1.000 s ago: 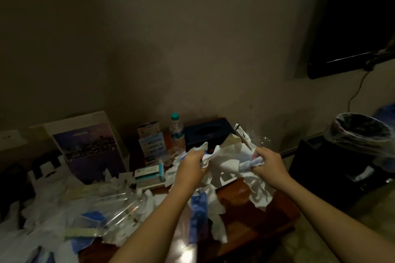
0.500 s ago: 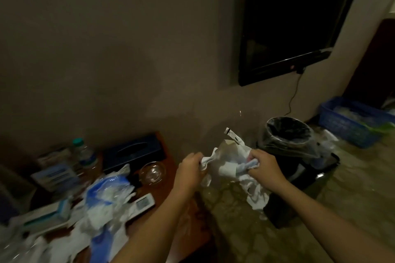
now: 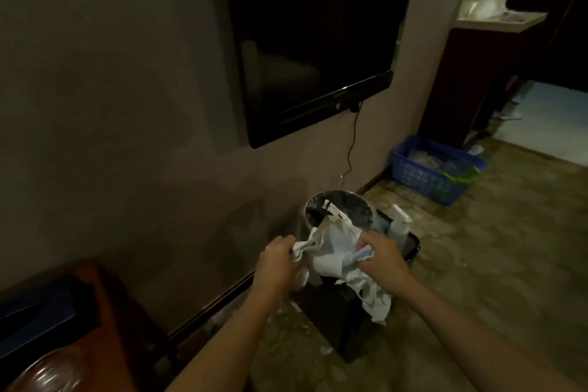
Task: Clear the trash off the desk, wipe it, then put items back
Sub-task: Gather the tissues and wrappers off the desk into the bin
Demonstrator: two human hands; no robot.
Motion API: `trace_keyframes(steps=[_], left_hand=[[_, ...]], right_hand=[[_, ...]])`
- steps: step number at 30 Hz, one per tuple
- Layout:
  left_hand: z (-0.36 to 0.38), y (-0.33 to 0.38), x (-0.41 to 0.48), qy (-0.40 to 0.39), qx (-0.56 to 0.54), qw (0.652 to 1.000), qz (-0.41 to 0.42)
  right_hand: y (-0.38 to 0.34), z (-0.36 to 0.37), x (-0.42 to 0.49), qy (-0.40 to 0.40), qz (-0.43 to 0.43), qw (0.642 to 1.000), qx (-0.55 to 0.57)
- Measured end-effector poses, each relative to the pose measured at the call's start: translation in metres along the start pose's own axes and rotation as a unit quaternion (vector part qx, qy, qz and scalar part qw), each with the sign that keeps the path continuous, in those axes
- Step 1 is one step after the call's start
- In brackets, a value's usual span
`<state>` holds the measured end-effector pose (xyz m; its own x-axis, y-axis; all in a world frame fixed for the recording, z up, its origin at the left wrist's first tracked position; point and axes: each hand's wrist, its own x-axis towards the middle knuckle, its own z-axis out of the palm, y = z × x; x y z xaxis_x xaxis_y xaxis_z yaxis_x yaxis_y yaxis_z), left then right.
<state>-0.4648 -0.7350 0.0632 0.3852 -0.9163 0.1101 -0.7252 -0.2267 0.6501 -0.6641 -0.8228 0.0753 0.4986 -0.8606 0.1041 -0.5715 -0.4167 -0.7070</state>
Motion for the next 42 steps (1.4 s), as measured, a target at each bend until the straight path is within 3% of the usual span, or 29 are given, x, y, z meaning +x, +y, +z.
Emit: trace_keyframes(steps=[8, 22, 30, 36, 42], left_hand=[[0.073, 0.031, 0.133, -0.049, -0.006, 0.999, -0.022], [0.136, 0.010, 0.223, -0.068, 0.013, 0.988, -0.140], [0.171, 0.014, 0.251, -0.052, 0.030, 0.959, -0.276], [0.199, 0.023, 0.270, -0.020, 0.015, 0.940, -0.340], [0.222, 0.018, 0.284, -0.118, 0.062, 0.913, -0.385]], right_hand=[[0.088, -0.034, 0.120, -0.006, 0.006, 1.000, -0.023], [0.156, -0.021, 0.252, -0.152, -0.033, 0.988, -0.010], [0.193, 0.002, 0.319, -0.292, -0.096, 0.951, -0.042], [0.212, 0.018, 0.361, -0.345, -0.134, 0.928, -0.044], [0.228, 0.052, 0.362, -0.429, -0.154, 0.886, -0.088]])
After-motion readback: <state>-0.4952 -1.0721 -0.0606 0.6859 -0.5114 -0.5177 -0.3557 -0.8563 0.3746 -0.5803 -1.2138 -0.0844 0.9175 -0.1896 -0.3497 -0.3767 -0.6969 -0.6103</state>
